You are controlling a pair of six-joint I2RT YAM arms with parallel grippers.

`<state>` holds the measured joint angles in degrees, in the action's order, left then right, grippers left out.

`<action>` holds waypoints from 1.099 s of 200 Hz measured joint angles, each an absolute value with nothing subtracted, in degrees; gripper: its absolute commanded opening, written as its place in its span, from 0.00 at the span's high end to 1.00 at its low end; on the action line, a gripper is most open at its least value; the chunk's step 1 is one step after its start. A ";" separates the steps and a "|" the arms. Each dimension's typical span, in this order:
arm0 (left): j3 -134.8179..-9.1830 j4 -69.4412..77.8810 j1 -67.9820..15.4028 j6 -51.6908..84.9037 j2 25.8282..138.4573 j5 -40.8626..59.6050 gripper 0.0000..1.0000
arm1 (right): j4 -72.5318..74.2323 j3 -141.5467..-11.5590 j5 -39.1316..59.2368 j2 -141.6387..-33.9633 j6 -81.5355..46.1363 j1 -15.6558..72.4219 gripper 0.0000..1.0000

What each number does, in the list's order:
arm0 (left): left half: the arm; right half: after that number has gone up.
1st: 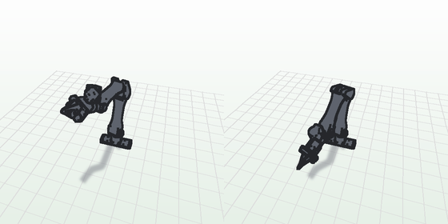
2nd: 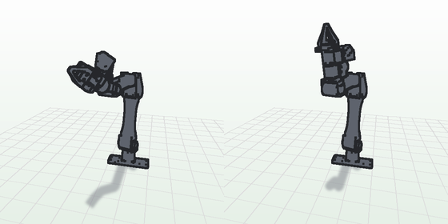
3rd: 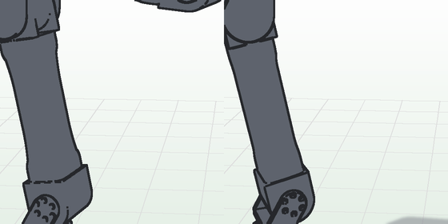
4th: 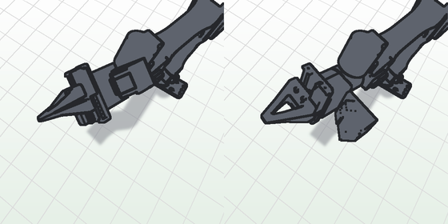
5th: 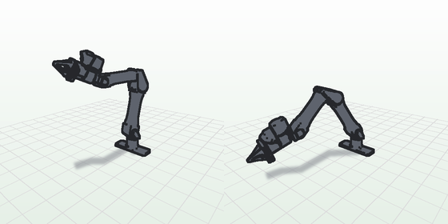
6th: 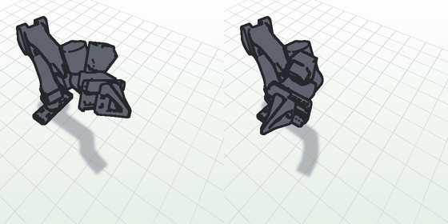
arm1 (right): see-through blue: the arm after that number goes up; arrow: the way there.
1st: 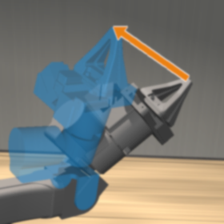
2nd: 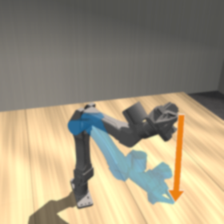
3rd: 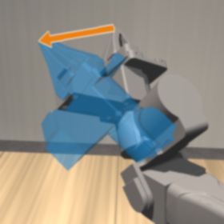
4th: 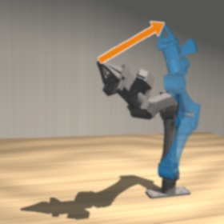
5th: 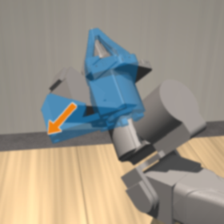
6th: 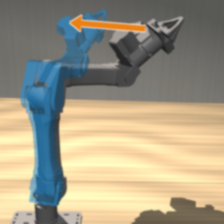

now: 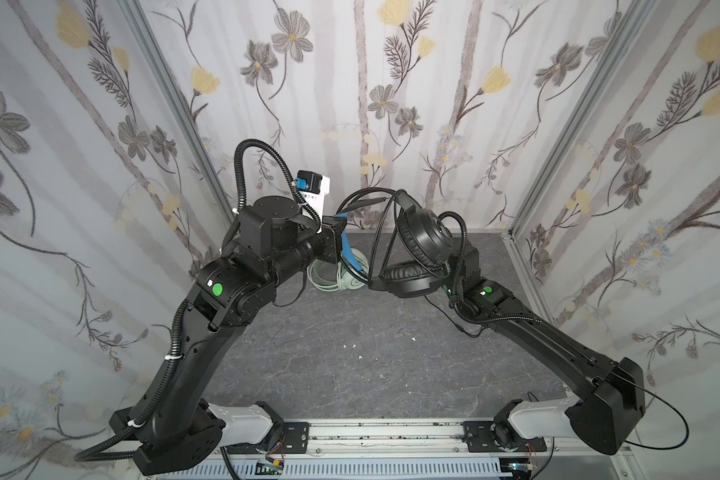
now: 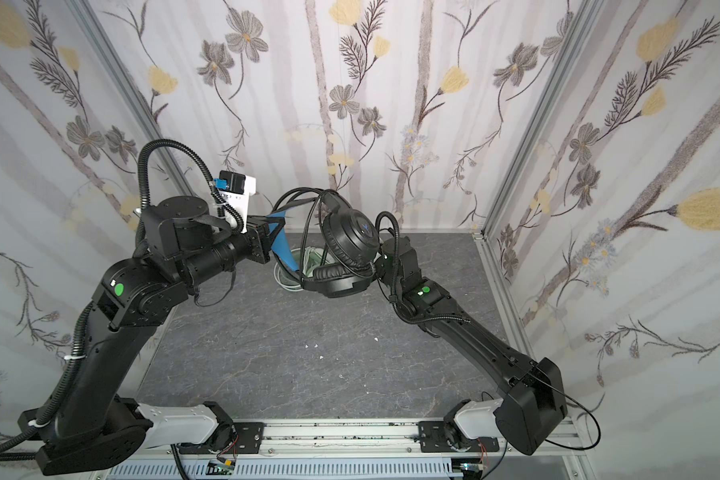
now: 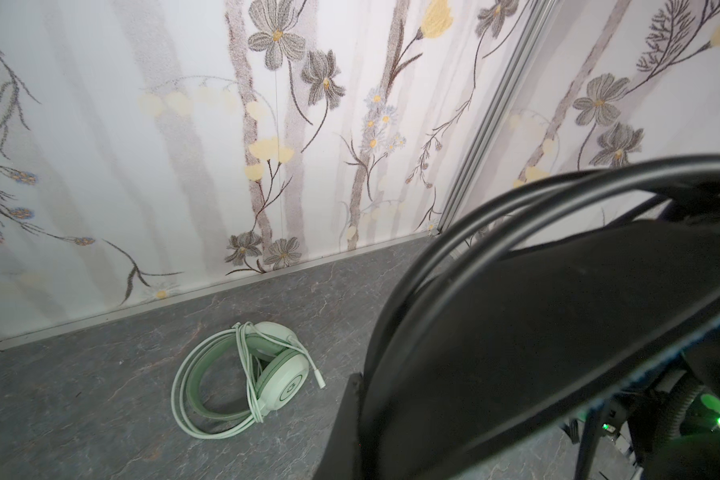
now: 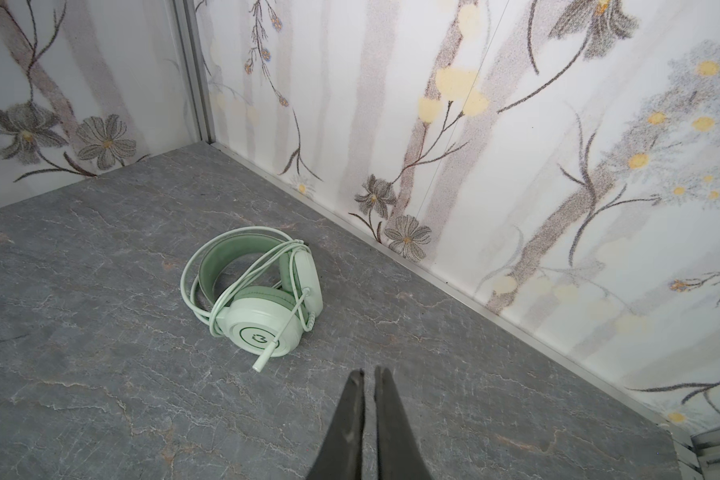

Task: Wrap the headphones
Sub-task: 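Raise the headset with the left gripper while the right gripper draws back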

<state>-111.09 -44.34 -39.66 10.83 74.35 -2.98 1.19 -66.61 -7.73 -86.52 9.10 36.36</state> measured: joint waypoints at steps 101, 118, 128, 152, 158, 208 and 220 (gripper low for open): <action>-114.15 -36.29 -39.53 19.99 78.96 -3.44 1.00 | 8.82 -59.59 -1.58 -86.56 1.34 36.53 0.95; -114.98 -36.29 -39.44 20.75 80.01 -3.36 1.00 | 9.98 -58.41 -0.34 -86.56 0.38 36.53 0.95; -115.63 -36.34 -39.42 21.10 80.58 -3.36 1.00 | 10.59 -57.89 0.05 -86.56 -0.03 36.53 0.95; -116.55 -35.75 -39.42 21.69 81.03 -2.76 1.00 | 11.40 -56.31 2.24 -86.32 -1.17 36.71 0.96; -116.66 -35.75 -39.42 21.65 81.06 -2.74 1.00 | 11.57 -55.90 2.83 -86.08 -1.48 36.73 0.96; -117.10 -35.42 -39.44 22.04 81.76 -1.83 1.00 | 14.55 -52.73 6.26 -84.29 -3.62 37.21 0.95; -117.23 -35.44 -39.44 22.06 81.82 -1.69 1.00 | 15.31 -52.42 6.92 -84.29 -3.79 37.21 0.94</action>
<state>-117.23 -35.44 -39.44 22.06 81.82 -1.69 15.31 -52.42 6.92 -84.29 -3.79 37.21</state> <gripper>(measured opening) 0.060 0.056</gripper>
